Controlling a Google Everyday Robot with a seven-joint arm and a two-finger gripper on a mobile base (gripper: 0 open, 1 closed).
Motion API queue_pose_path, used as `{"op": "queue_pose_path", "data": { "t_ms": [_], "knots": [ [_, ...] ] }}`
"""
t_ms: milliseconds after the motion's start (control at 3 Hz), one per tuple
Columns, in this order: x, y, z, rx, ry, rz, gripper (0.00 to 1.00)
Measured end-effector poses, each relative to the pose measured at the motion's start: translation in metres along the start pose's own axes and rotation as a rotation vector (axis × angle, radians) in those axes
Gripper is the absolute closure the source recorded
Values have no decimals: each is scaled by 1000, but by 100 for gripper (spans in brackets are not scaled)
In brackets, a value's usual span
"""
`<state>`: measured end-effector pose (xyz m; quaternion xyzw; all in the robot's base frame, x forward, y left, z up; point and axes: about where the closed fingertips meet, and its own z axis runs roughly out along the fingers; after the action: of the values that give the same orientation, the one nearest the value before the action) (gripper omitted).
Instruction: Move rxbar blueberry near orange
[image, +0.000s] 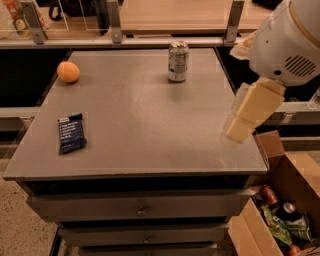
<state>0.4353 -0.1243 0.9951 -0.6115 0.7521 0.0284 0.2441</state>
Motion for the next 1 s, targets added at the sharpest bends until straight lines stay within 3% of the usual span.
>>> {"op": "queue_pose_path", "data": {
  "t_ms": [667,1000],
  "knots": [
    [-86,41,18,-28,-111,-51,0],
    [-86,41,18,-28,-111,-51,0]
  ]
}}
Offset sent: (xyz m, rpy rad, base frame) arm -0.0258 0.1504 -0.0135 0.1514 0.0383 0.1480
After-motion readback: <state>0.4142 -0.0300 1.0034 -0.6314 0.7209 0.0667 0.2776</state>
